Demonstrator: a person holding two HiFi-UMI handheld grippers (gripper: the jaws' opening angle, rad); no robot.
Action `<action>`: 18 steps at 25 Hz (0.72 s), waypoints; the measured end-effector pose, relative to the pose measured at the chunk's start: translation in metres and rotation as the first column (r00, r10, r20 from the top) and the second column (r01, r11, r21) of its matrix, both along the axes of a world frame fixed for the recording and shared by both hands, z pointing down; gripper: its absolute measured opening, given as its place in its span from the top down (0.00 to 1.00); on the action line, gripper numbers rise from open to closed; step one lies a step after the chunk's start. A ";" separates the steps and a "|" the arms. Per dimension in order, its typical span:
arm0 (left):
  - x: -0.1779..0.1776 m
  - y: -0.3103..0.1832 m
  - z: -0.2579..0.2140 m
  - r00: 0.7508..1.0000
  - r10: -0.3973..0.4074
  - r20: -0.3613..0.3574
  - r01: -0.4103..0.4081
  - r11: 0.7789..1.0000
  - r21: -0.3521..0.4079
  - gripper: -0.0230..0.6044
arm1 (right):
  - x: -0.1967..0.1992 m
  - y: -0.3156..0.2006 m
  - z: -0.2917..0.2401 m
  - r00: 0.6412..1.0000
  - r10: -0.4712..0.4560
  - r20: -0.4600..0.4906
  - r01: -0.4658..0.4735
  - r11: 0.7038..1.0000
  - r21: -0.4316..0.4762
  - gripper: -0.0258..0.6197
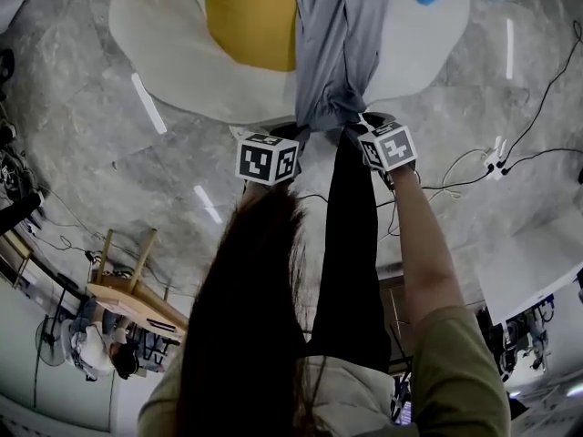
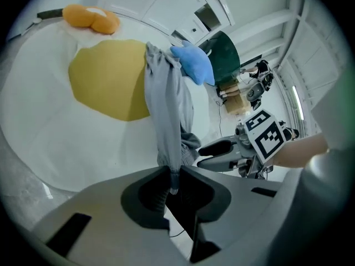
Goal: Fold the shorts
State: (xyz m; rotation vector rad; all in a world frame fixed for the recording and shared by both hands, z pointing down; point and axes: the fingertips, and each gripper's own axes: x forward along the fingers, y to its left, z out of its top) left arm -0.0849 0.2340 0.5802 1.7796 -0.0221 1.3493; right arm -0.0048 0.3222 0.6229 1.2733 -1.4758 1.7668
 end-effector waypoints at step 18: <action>-0.014 -0.014 0.027 0.999 0.014 0.039 -0.014 1.000 -0.017 0.87 | 0.012 -0.031 0.051 0.785 0.616 0.064 -0.598 0.781 -0.178 0.53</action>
